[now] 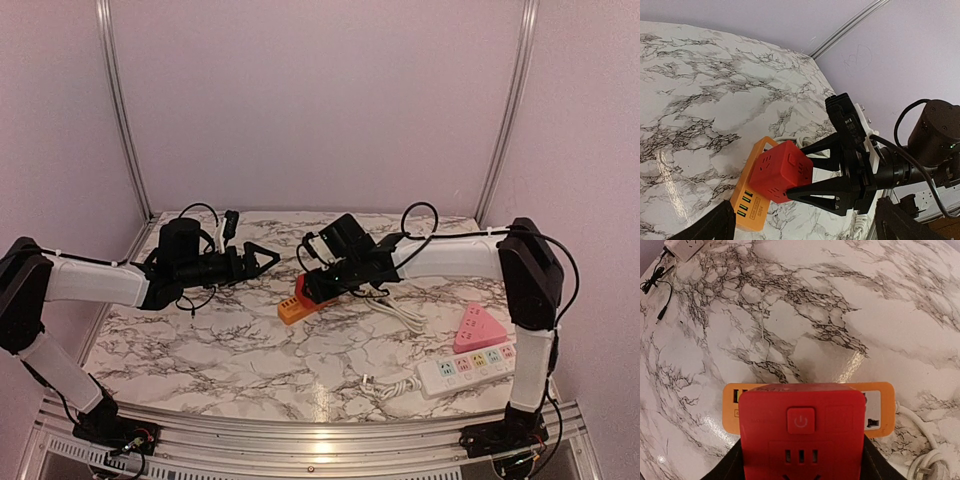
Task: Insert the plug
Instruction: Insert the socket into the socket slot.
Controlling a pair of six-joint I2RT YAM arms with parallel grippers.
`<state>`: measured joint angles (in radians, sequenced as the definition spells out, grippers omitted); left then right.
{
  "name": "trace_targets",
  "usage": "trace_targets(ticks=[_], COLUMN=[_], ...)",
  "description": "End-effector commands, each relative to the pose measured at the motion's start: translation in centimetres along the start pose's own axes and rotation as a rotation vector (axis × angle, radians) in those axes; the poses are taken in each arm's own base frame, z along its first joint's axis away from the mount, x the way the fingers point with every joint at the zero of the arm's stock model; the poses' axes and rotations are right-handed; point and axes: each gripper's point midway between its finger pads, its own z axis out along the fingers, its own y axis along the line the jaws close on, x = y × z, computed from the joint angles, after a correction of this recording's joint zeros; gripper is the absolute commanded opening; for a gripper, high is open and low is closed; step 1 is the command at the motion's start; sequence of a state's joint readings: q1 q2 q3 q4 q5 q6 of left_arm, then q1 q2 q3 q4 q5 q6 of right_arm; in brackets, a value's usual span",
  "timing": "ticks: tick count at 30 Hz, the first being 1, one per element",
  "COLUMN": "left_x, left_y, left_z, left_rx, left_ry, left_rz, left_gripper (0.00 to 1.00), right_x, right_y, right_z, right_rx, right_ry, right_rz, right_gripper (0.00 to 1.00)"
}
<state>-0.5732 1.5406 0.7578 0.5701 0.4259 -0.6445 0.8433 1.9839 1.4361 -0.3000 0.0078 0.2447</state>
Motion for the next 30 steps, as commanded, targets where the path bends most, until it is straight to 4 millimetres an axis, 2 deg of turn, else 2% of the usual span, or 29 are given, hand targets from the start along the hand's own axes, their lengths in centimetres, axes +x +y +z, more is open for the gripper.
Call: trace_targets(ticks=[1, 6, 14, 21, 30], left_x=[0.5, 0.8, 1.0, 0.9, 1.2], left_y=[0.6, 0.7, 1.1, 1.9, 2.9], left_z=[0.0, 0.0, -0.2, -0.4, -0.6], left_rx=[-0.010, -0.010, -0.013, -0.039, -0.065], left_ry=[0.018, 0.026, 0.030, 0.021, 0.021], left_rz=[-0.013, -0.015, -0.040, -0.065, -0.086], left_gripper=[0.99, 0.99, 0.99, 0.99, 0.99], right_x=[-0.3, 0.8, 3.9, 7.9, 10.8], right_y=[-0.5, -1.0, -2.0, -3.2, -3.0], right_z=[0.7, 1.3, 2.3, 4.1, 5.7], right_rx=[0.045, 0.072, 0.111, 0.142, 0.108], right_ry=[0.014, 0.080, 0.233, 0.351, 0.451], right_rz=[-0.024, -0.053, -0.116, -0.135, -0.154], right_gripper=[0.06, 0.06, 0.04, 0.02, 0.02])
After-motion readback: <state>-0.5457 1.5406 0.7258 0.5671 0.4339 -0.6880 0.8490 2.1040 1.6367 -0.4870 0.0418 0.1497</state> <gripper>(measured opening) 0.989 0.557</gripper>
